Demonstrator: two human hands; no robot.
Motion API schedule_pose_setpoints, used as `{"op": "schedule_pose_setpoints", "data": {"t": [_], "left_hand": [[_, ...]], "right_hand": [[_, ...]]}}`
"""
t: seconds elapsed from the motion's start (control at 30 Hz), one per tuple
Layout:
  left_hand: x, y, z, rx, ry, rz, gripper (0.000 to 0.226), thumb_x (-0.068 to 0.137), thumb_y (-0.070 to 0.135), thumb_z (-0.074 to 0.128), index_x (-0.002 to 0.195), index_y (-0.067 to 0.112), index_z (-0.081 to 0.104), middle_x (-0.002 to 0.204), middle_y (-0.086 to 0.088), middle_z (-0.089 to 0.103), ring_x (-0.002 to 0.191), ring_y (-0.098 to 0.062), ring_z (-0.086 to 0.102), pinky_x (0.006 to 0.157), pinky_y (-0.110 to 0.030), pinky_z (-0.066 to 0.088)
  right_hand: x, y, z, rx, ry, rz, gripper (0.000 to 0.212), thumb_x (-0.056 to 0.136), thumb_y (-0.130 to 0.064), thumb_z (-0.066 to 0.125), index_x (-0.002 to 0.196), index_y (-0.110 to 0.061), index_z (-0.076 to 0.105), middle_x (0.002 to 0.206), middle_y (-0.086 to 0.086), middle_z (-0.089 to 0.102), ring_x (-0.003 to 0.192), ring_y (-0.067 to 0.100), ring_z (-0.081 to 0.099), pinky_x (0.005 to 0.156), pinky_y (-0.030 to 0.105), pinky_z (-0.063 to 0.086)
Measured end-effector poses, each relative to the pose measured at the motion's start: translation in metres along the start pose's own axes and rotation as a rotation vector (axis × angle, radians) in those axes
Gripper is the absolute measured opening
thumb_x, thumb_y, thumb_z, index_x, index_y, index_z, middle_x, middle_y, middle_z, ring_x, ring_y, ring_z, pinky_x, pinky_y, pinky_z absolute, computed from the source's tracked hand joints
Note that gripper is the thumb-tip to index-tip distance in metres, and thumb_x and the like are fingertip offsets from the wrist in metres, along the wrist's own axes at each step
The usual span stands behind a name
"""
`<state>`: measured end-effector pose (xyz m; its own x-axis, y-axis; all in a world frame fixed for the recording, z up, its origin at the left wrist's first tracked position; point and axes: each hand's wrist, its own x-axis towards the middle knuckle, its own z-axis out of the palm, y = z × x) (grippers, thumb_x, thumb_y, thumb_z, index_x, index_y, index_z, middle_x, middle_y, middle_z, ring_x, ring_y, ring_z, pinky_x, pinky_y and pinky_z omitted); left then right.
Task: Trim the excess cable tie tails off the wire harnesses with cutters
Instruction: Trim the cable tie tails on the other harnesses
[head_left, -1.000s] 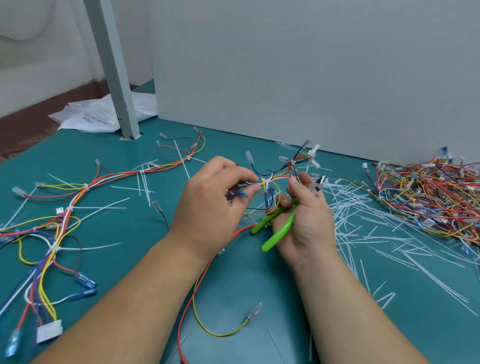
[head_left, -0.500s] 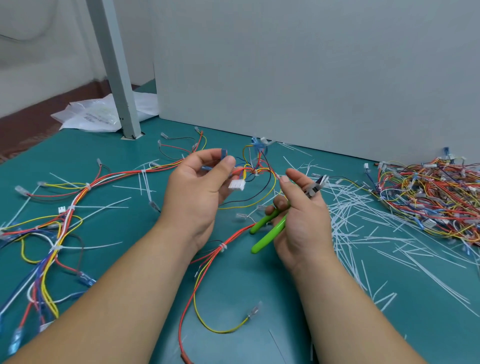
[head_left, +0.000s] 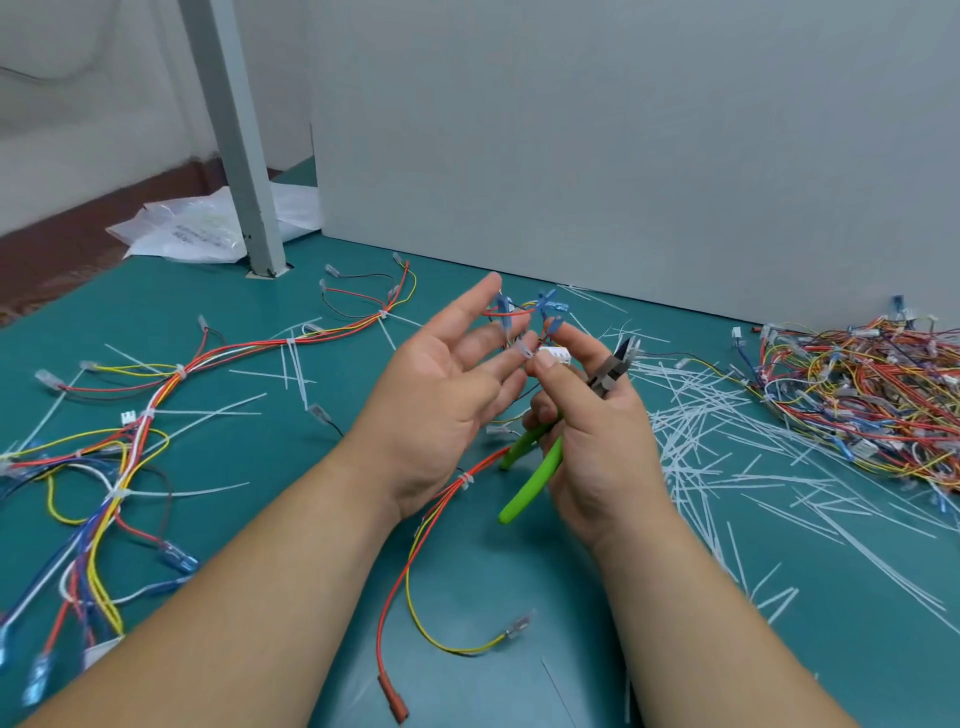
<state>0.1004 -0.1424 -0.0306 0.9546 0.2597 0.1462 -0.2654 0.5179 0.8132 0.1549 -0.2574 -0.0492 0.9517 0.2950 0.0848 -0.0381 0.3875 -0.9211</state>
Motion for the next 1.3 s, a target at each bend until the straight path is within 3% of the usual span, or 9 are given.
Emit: {"op": "schedule_pose_setpoints", "data": {"t": [0.07, 0.2, 0.33, 0.5, 0.7, 0.97, 1.03, 1.17, 1.3], "left_hand": [[0.001, -0.002, 0.000, 0.116, 0.034, 0.022, 0.060, 0.093, -0.011, 0.059, 0.137, 0.030, 0.055, 0.126, -0.006, 0.071, 0.115, -0.016, 0.069, 0.096, -0.029, 0.055], [0.003, -0.006, -0.003, 0.277, 0.140, 0.094, 0.049, 0.090, -0.006, 0.069, 0.123, 0.029, 0.064, 0.121, -0.009, 0.071, 0.113, -0.025, 0.071, 0.094, -0.034, 0.056], [0.007, -0.008, -0.008, 0.360, 0.207, 0.145, 0.040, 0.084, -0.007, 0.075, 0.111, 0.022, 0.068, 0.088, 0.008, 0.076, 0.092, -0.006, 0.073, 0.077, -0.025, 0.059], [0.006, -0.010, -0.014, 0.620, 0.295, 0.242, 0.040, 0.080, 0.003, 0.082, 0.103, 0.033, 0.069, 0.084, 0.009, 0.063, 0.072, -0.001, 0.063, 0.076, -0.019, 0.055], [0.002, -0.012, -0.017, 0.911, 0.308, 0.371, 0.017, 0.085, 0.027, 0.081, 0.091, 0.039, 0.071, 0.085, 0.009, 0.067, 0.084, -0.007, 0.062, 0.075, -0.020, 0.047], [0.004, -0.009, -0.017, 1.023, 0.431, 0.451, 0.008, 0.090, 0.022, 0.073, 0.086, 0.029, 0.070, 0.100, 0.007, 0.061, 0.101, -0.009, 0.057, 0.094, -0.020, 0.042], [0.004, -0.008, -0.017, 0.996, 0.443, 0.460, 0.010, 0.091, 0.019, 0.071, 0.083, 0.025, 0.068, 0.095, 0.010, 0.060, 0.092, -0.001, 0.056, 0.087, -0.012, 0.040], [0.005, -0.006, -0.012, 0.714, 0.365, 0.309, 0.017, 0.099, 0.022, 0.064, 0.082, 0.024, 0.065, 0.078, 0.002, 0.070, 0.071, -0.009, 0.070, 0.063, -0.023, 0.051], [0.003, -0.005, -0.006, 0.442, 0.275, 0.163, 0.016, 0.103, 0.014, 0.058, 0.091, 0.020, 0.067, 0.086, 0.000, 0.078, 0.079, -0.018, 0.078, 0.061, -0.023, 0.059]], "right_hand": [[0.000, 0.001, -0.001, 0.012, 0.034, 0.005, 0.024, 0.084, -0.023, 0.077, 0.107, -0.021, 0.070, 0.087, -0.001, 0.070, 0.059, 0.010, 0.045, 0.060, 0.025, 0.044], [0.005, 0.001, -0.006, 0.149, 0.117, 0.078, 0.010, 0.104, -0.023, 0.062, 0.113, -0.021, 0.065, 0.092, -0.001, 0.074, 0.056, 0.009, 0.046, 0.051, 0.025, 0.044], [0.012, -0.002, -0.011, 0.264, 0.167, 0.109, 0.014, 0.105, -0.030, 0.056, 0.116, -0.024, 0.063, 0.089, -0.005, 0.072, 0.058, 0.009, 0.046, 0.053, 0.027, 0.039], [0.014, -0.002, -0.014, 0.352, 0.159, 0.105, 0.013, 0.106, -0.035, 0.054, 0.108, -0.027, 0.064, 0.086, -0.007, 0.071, 0.057, 0.010, 0.045, 0.054, 0.027, 0.038], [0.014, -0.003, -0.014, 0.379, 0.138, 0.097, 0.019, 0.105, -0.043, 0.053, 0.102, -0.028, 0.064, 0.081, -0.008, 0.067, 0.056, 0.009, 0.045, 0.056, 0.028, 0.037], [0.012, -0.004, -0.013, 0.403, 0.113, 0.083, 0.021, 0.104, -0.044, 0.054, 0.101, -0.027, 0.065, 0.079, -0.007, 0.066, 0.057, 0.010, 0.044, 0.058, 0.029, 0.036], [0.012, -0.004, -0.012, 0.406, 0.110, 0.083, 0.021, 0.103, -0.044, 0.054, 0.102, -0.026, 0.065, 0.078, -0.007, 0.065, 0.057, 0.010, 0.044, 0.058, 0.029, 0.036], [0.013, -0.005, -0.012, 0.419, 0.110, 0.092, 0.021, 0.103, -0.046, 0.054, 0.105, -0.027, 0.065, 0.079, -0.008, 0.067, 0.057, 0.010, 0.044, 0.059, 0.029, 0.034], [0.012, -0.006, -0.012, 0.392, 0.099, 0.093, 0.020, 0.103, -0.042, 0.056, 0.115, -0.029, 0.064, 0.099, -0.007, 0.074, 0.061, 0.010, 0.046, 0.061, 0.029, 0.036]]}}
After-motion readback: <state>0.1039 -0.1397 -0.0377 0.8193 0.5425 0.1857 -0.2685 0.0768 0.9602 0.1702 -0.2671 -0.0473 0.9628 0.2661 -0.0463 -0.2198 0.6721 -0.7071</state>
